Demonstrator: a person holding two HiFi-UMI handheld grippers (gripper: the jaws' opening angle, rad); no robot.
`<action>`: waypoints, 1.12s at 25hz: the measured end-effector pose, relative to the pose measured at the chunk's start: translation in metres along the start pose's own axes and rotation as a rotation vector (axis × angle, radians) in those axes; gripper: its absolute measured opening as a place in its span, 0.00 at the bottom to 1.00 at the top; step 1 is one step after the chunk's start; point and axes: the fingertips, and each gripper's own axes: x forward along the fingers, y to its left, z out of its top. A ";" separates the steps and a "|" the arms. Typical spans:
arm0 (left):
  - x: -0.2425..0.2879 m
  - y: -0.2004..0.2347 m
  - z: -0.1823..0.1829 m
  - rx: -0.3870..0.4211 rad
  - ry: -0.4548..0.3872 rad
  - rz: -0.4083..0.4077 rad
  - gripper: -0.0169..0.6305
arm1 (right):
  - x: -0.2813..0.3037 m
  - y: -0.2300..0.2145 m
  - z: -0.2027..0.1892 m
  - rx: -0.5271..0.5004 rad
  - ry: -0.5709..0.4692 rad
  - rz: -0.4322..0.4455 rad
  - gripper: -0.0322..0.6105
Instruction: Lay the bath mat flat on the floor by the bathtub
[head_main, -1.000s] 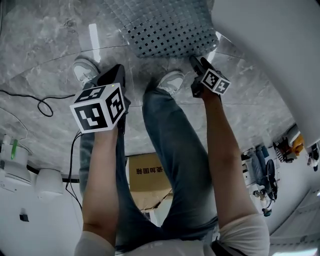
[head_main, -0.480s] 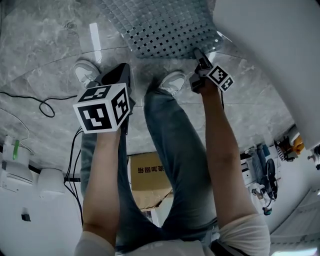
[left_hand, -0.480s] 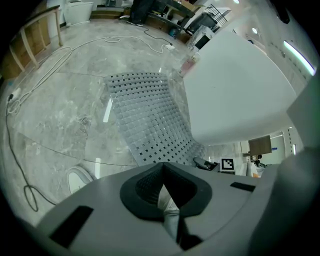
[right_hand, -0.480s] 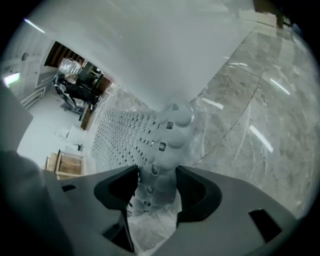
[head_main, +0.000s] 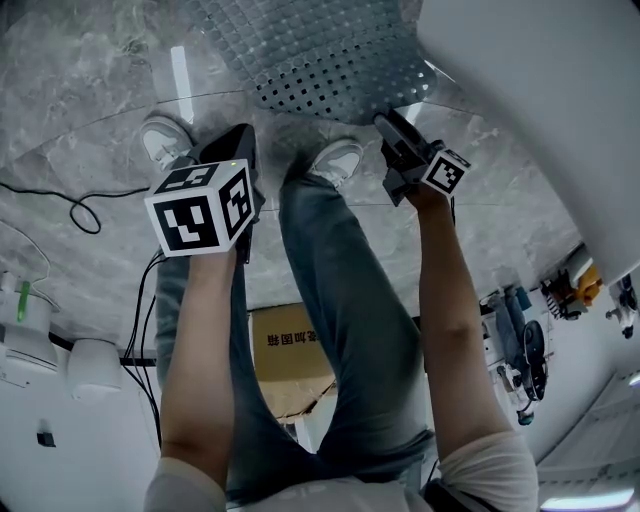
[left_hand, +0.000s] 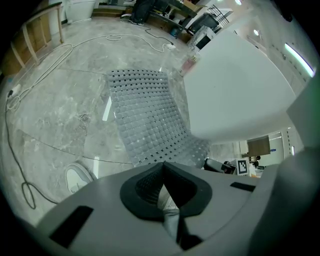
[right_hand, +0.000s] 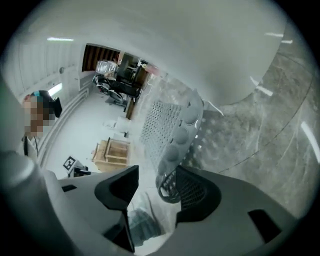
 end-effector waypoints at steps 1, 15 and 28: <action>-0.001 -0.002 0.001 -0.001 -0.003 -0.001 0.05 | -0.003 0.006 -0.004 0.030 0.003 0.034 0.44; -0.005 -0.006 -0.008 -0.005 -0.013 -0.027 0.05 | 0.045 0.020 -0.056 0.086 0.032 0.033 0.38; -0.010 -0.003 -0.010 -0.036 -0.038 -0.032 0.05 | 0.037 0.043 -0.081 0.526 0.029 0.190 0.11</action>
